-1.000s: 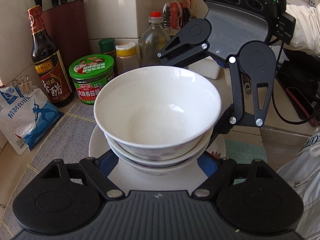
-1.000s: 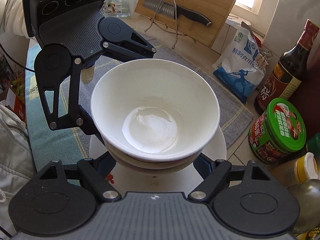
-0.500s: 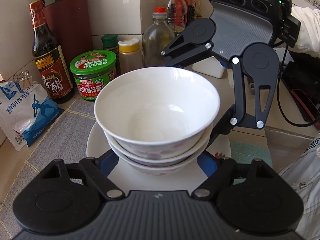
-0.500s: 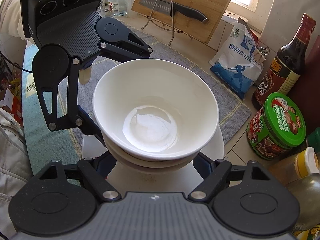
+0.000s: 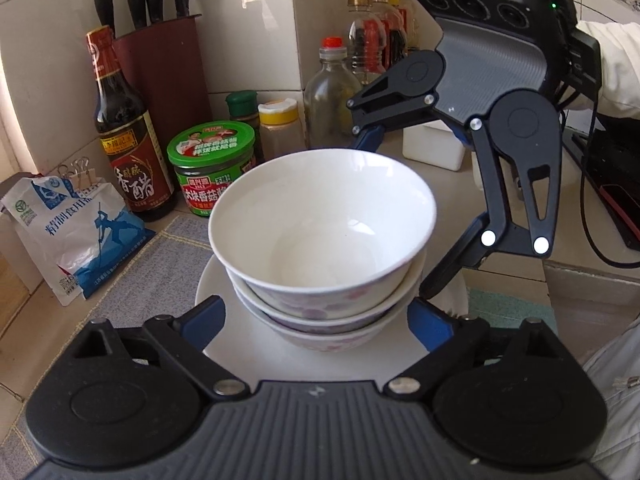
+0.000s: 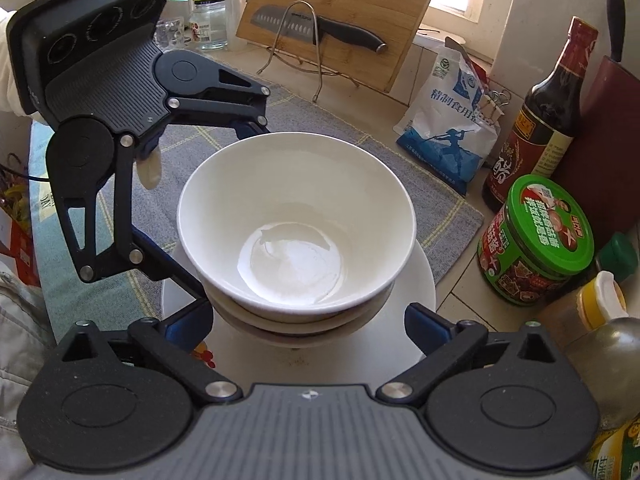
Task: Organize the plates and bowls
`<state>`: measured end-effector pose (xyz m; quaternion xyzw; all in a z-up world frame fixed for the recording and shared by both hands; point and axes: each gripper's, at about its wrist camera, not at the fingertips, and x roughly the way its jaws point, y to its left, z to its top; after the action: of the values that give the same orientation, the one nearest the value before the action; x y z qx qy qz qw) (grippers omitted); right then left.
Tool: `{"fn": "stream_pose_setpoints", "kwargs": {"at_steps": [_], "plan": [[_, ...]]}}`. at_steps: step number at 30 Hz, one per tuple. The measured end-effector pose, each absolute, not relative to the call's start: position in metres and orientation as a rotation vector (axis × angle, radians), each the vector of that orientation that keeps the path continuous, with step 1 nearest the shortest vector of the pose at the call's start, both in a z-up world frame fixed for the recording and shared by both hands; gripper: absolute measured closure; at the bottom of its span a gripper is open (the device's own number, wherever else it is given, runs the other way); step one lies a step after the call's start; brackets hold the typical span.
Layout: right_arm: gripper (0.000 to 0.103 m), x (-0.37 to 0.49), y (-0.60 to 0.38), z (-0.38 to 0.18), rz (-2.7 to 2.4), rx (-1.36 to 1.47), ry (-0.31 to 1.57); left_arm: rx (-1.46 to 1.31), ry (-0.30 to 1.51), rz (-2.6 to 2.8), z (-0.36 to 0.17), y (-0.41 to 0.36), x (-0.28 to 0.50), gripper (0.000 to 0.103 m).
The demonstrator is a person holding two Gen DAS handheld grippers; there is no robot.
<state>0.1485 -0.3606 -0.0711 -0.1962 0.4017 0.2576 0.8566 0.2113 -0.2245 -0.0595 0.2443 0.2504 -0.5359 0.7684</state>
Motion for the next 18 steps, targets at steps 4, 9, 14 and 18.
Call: {"fn": "stream_pose_setpoints", "kwargs": {"at_steps": [4,9,14,18], "plan": [[0.000,0.138,-0.350,-0.068,0.449,-0.419,0.853,0.481,0.480,-1.139,-0.054,-0.206,0.201,0.003],[0.000,0.125,-0.332,-0.065,0.219,-0.387,0.898,0.372,0.381,-1.066,-0.039,-0.174,0.184,0.001],[0.000,0.108,-0.311,-0.053,-0.032,-0.254,0.905,0.309,0.340,-0.952,-0.028,-0.147,0.165,0.001],[0.000,0.088,-0.292,-0.040,-0.247,-0.110,0.885,0.327,0.393,-0.812,-0.019,-0.135,0.153,0.001]]}}
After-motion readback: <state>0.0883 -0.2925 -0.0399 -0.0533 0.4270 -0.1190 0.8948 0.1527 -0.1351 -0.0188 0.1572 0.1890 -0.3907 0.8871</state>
